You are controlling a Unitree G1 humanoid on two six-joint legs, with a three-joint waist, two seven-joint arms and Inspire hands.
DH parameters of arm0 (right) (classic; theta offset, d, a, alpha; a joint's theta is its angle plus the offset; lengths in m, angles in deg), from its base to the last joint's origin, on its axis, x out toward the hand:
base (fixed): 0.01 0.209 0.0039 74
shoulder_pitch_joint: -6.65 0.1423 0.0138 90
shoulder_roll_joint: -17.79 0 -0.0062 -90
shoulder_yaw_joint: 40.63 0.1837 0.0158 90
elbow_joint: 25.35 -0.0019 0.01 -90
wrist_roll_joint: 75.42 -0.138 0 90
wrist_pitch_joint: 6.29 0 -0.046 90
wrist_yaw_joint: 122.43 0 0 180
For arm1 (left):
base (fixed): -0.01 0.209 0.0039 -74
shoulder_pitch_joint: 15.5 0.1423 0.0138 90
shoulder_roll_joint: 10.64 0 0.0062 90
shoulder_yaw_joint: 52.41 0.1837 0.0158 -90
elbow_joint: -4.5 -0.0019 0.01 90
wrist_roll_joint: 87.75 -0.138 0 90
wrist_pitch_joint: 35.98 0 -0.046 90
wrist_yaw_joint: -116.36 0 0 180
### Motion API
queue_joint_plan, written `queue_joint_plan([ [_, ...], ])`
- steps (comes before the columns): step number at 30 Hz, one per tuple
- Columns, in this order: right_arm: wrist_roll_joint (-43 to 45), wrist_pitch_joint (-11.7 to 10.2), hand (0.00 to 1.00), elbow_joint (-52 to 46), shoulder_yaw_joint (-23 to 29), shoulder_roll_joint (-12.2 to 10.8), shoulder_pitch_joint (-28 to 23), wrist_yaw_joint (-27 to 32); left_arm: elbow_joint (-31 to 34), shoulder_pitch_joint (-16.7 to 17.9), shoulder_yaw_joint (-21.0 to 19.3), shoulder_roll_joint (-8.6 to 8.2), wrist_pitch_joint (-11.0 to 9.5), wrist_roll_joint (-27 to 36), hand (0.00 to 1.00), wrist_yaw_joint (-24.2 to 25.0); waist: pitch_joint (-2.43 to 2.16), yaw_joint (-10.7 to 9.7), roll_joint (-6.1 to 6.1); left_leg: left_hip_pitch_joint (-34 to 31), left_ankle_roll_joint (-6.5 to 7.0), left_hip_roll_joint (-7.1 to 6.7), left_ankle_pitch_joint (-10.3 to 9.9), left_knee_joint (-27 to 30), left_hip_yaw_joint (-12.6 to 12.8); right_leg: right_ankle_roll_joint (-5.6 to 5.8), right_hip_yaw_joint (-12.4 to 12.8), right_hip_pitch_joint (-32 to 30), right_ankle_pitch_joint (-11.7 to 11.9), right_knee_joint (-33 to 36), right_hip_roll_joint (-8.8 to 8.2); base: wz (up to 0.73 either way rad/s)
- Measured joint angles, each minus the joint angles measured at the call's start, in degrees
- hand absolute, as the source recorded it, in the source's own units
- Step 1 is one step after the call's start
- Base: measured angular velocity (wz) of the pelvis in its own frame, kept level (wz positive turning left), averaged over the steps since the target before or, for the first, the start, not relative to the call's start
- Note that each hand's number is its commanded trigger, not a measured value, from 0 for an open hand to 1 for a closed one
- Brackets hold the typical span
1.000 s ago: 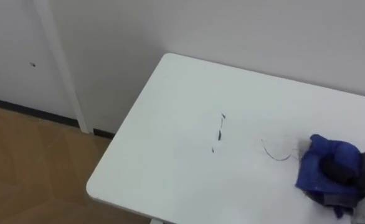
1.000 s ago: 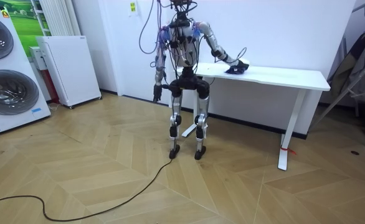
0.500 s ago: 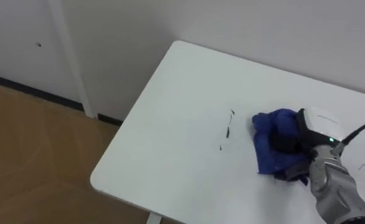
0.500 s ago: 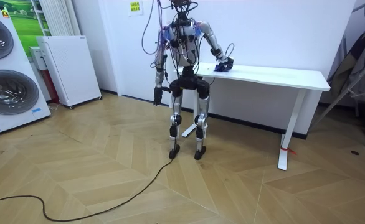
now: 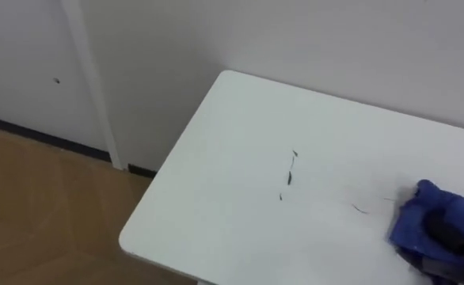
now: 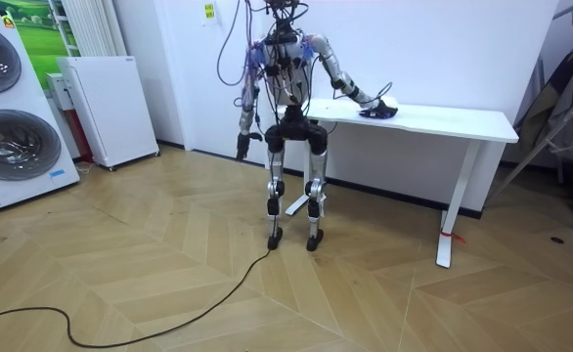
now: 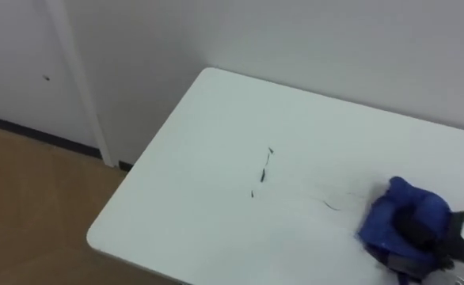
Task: Wipe table
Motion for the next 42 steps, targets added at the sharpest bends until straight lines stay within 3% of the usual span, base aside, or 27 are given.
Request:
queue_joint_plan([
  [3, -0.61, 0.27, 1.0, 0.1, -0.1, 0.53, 0.08, 0.33, 1.37, -0.28, 0.49, -0.01, -0.02, 0.53, 0.0, 0.0, 0.0, -0.83, 0.03, 0.0, 0.18, 0.01, -0.12, -0.04, 0.09, 0.04, 0.16, -0.12, 0.03, 0.14, 0.05, -0.06],
  [5, -0.8, 0.81, 1.0, -0.31, -0.92, 0.47, 0.45, 0.55, 1.75, -1.01, 1.8, -0.06, -0.07, 0.53, 0.0, 0.0, 0.0, -0.3, 0.08, 0.08, 0.18, 0.03, -0.12, -0.31, 0.12, 0.02, 1.01, -0.54, 0.04, 0.17, 0.29, -0.19],
  [8, -0.75, 4.93, 1.0, -4.51, -3.12, -1.19, 1.19, 1.13, 1.24, -2.17, 3.97, -0.63, 0.02, 0.68, 0.0, -0.22, 0.11, 1.73, 0.28, 0.24, 0.18, 0.41, -0.12, -0.63, 0.54, -0.36, 2.42, -1.56, 0.55, 1.04, 1.0, -0.52],
  [11, 1.14, 9.85, 1.0, -11.09, -10.49, -4.26, 3.58, 0.72, -0.43, -3.4, 7.22, -1.66, 0.05, 0.62, 0.0, -0.25, 0.49, 4.51, 0.66, 0.43, 0.16, 0.99, -0.12, -0.75, 0.03, -1.03, 2.66, -3.33, 1.54, 1.82, 1.83, -0.83],
  [13, 8.58, 12.75, 1.0, -23.12, -21.0, -7.02, 3.87, -3.96, -1.35, -4.33, 8.2, -2.61, 0.49, 0.33, 0.0, -0.26, 0.83, 5.53, 0.85, -0.07, 0.06, 1.32, -0.18, -0.62, -1.2, -1.42, 2.13, -4.14, 2.11, 1.55, 2.22, -0.45],
  [14, 10.15, 12.81, 1.0, -25.3, -24.02, -7.65, 4.08, -5.29, -1.47, -4.81, 8.42, -2.92, 0.81, 0.33, 0.0, -0.26, 0.92, 5.64, 0.93, -0.17, -0.13, 1.42, -0.28, -0.64, -1.28, -1.45, 1.93, -4.18, 2.1, 1.59, 2.29, 0.08],
  [16, 16.17, 12.81, 1.0, -28.21, -32.16, -11.27, 8.1, -9.73, -0.98, -6.11, 9.48, -3.5, 1.07, 0.33, 0.0, -0.26, 1.15, 7.75, 1.01, -0.82, -0.68, 1.73, -0.45, -0.86, -1.31, -1.55, 1.6, -5.02, 1.94, 2.09, 2.54, 0.19],
  [18, 19.92, 12.16, 1.0, -29.18, -34.63, -12.86, 10.86, -12.98, 0.96, -5.95, 9.45, -3.59, 1.37, 0.38, 0.0, -0.26, 1.59, 9.24, 0.85, -1.52, -0.84, 1.67, -0.32, -0.78, -2.42, -1.54, 1.05, -5.01, 1.93, 1.65, 2.42, 0.32],
  [20, 20.92, 11.4, 1.0, -28.35, -35.29, -13.36, 11.99, -14.01, 1.37, -5.38, 9.44, -3.52, 1.47, 0.41, 0.0, -0.27, 1.61, 10.83, 0.94, -1.91, -0.83, 1.56, -0.29, -0.61, -3.7, -1.44, -0.39, -4.54, 1.87, 0.67, 2.09, 0.52],
  [23, 19.48, 8.9, 1.0, -28.13, -33.25, -11.52, 10.77, -12.99, 1.93, -2.87, 9.49, -3.38, 2.06, 0.39, 0.0, -0.28, 1.58, 9.99, 0.96, -3.13, -0.75, 0.92, -0.16, 0.25, -5.01, -0.9, -2.74, -4.28, 1.48, 0.55, 0.98, 0.46],
  [25, 18.91, 4.5, 1.0, -25.62, -30.03, -10.2, 8.14, -10.17, 2.73, -0.06, 8.55, -2.96, 2.01, 0.35, 0.0, -0.28, 1.55, 7.76, 1.12, -2.81, -0.68, 0.7, -0.1, 0.24, -4.87, -0.83, -3.72, -3.57, 1.44, 0.32, 0.45, 0.38],
  [26, 18.56, 3.68, 1.0, -24.79, -28.82, -10.11, 7.35, -9.17, 2.74, 0.39, 7.99, -2.82, 2.0, 0.07, 0.0, -0.28, 1.48, 7.37, 1.09, -2.6, -0.66, 0.67, -0.1, 0.19, -4.67, -0.82, -3.59, -3.12, 1.44, 0.06, 0.39, 0.36],
  [29, 13.98, -1.73, 1.0, -20.96, -21.67, -8.55, 2.21, -4.86, 2.29, 1.37, 4.33, -1.83, 1.47, -2.33, 0.0, -0.28, 1.11, 6.05, 0.5, -1.28, -0.5, -0.17, 0.0, 0.06, -2.18, 0.28, -3.51, -0.8, 0.76, -0.88, -0.77, 0.27],
  [32, 11.23, -2.25, 1.0, -16.47, -15.45, -7.64, 0.59, -2.28, 2.33, 2.01, 1.45, -0.22, 1.03, -3.37, 0.0, -0.29, 0.69, 4.86, 0.08, -0.89, -0.48, -0.5, 0.0, 0.06, -1.67, 0.46, -2.78, -0.08, 0.87, -1.26, -1.03, 0.08],
  [37, 4.57, -2.17, 1.0, -3.18, -5.62, 0.12, -0.05, -1.42, 3.64, 2.14, -0.61, 1.17, 1.17, -5.06, 0.0, -0.19, 0.25, 2.58, -0.39, -0.62, -0.3, -0.8, -0.09, 0.16, -0.2, 0.64, -1.88, 0.02, 0.92, -0.77, -1.37, -0.13],
  [40, 2.55, -1.39, 1.0, -1.05, -2.58, 0.79, -0.6, -1.46, 3.62, 1.27, -0.28, 1.15, 0.89, -4.73, 0.0, -0.11, 0.03, 0.61, -0.42, -0.67, 0.52, -0.52, -0.59, 0.13, -0.3, 1.16, -1.88, -0.06, 0.59, -0.1, -1.1, -0.05],
  [42, 1.43, -1.06, 1.0, -1.15, -2.74, 0.58, -0.61, -1.49, 3.61, 0.42, 0.28, 1.04, 0.79, -4.23, 0.0, -0.11, 0.0, 0.63, -0.32, -0.68, 0.77, -0.06, -0.78, -0.1, -0.13, 0.92, -1.84, -0.5, 0.75, 0.01, -0.71, -0.22],
])
